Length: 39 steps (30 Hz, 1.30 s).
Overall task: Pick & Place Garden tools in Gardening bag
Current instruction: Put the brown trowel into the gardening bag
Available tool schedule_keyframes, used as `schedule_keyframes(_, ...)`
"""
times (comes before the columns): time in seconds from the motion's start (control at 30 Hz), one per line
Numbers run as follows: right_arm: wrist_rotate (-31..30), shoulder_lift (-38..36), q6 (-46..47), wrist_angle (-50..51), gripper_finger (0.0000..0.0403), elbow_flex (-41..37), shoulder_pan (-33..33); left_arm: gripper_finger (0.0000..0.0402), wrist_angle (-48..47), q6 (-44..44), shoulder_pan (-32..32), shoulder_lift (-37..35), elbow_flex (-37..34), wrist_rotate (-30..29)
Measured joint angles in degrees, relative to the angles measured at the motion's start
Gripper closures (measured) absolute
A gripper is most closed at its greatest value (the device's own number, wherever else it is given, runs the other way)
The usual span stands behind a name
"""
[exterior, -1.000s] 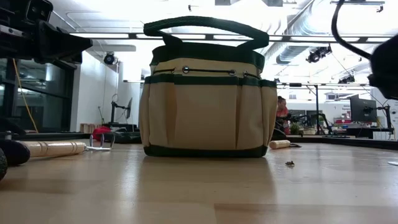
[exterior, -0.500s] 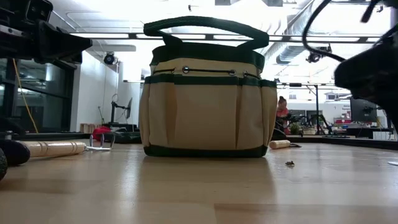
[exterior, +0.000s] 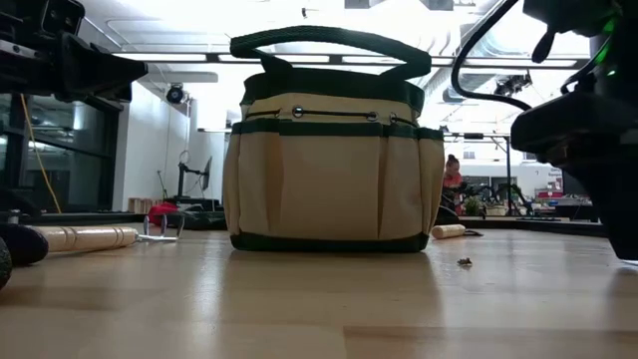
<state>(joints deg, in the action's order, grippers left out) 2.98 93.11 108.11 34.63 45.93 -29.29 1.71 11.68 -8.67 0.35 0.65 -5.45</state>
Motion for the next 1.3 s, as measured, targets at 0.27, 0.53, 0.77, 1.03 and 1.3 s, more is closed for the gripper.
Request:
schedule_keyframes(0.27,0.68,0.4,-0.44,-0.24,0.0187,-0.09,-0.6,0.0402,0.0,0.0,0.01,-0.01,0.0,-0.04)
schedule_keyframes(0.53,2.13,0.09,-1.94,-0.42,0.0188,-0.13,-0.63,0.0402,-0.01,0.0,0.02,0.0,0.0,-0.04)
schedule_keyframes(0.77,3.99,-2.75,-1.7,4.33,0.0188,-0.5,-0.92,0.0402,0.0,0.0,0.01,-0.01,-0.01,-0.07)
schedule_keyframes(1.03,2.19,-3.16,-0.86,2.99,0.0188,-0.45,-2.21,0.0402,-0.01,0.0,0.01,0.01,-0.01,-0.24)
schedule_keyframes(1.3,-1.22,-2.88,0.67,2.54,0.0188,-0.39,-2.27,0.0402,-0.01,0.0,0.0,-0.01,-0.01,-0.24)
